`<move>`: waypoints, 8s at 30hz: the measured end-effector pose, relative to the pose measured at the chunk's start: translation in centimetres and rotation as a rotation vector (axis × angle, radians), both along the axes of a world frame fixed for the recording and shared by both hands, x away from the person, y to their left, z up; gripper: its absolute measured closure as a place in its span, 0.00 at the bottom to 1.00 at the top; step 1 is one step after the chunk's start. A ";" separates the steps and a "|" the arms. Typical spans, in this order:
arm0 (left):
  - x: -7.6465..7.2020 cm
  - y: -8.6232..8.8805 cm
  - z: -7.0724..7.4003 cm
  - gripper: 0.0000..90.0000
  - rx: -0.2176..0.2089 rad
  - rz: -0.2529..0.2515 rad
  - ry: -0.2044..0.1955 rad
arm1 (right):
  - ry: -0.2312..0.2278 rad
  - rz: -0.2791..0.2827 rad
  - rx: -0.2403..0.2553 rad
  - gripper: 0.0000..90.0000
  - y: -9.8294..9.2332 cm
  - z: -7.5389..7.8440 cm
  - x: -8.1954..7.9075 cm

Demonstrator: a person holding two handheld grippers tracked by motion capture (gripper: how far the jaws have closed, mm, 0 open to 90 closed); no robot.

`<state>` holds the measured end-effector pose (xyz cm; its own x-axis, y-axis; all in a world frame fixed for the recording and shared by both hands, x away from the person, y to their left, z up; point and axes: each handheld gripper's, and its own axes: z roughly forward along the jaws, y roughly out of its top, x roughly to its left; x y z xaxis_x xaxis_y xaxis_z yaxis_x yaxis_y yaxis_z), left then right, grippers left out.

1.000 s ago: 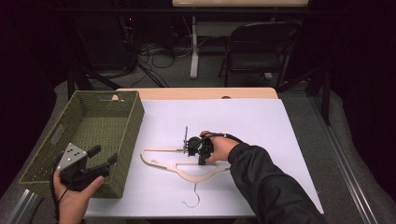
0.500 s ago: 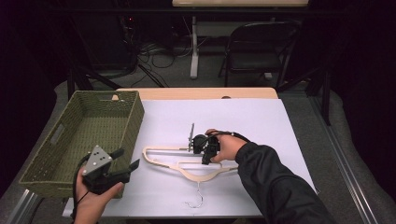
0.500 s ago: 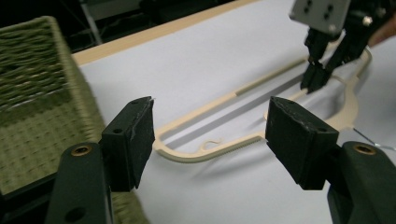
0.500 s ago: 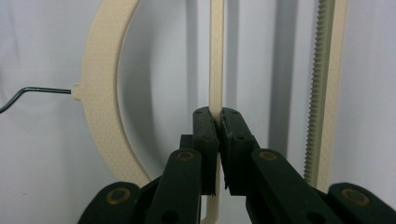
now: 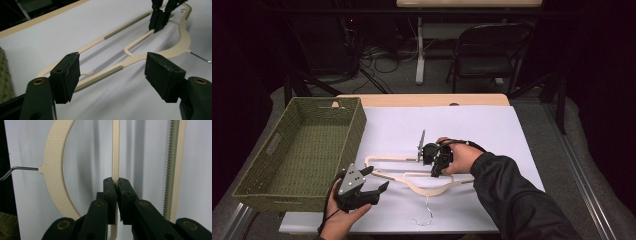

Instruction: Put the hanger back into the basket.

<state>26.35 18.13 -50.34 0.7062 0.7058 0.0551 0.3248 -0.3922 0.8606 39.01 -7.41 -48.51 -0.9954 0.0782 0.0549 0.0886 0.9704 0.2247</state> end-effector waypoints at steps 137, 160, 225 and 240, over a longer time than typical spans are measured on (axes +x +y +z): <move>2.5 -5.5 -3.4 0.78 0.210 -0.183 0.023 | -0.141 0.131 0.181 0.81 -2.6 0.5 -6.8; 3.1 -5.7 -0.8 0.68 0.232 -0.315 0.101 | -0.196 0.122 0.225 0.96 -3.5 3.8 -4.8; 4.9 -4.1 1.6 0.97 0.238 -0.407 0.225 | -0.343 -0.139 0.368 0.59 -10.6 6.6 -3.8; 5.1 -2.1 3.7 0.97 0.094 -0.301 0.239 | -0.333 -0.154 0.353 0.59 -11.6 6.3 -3.9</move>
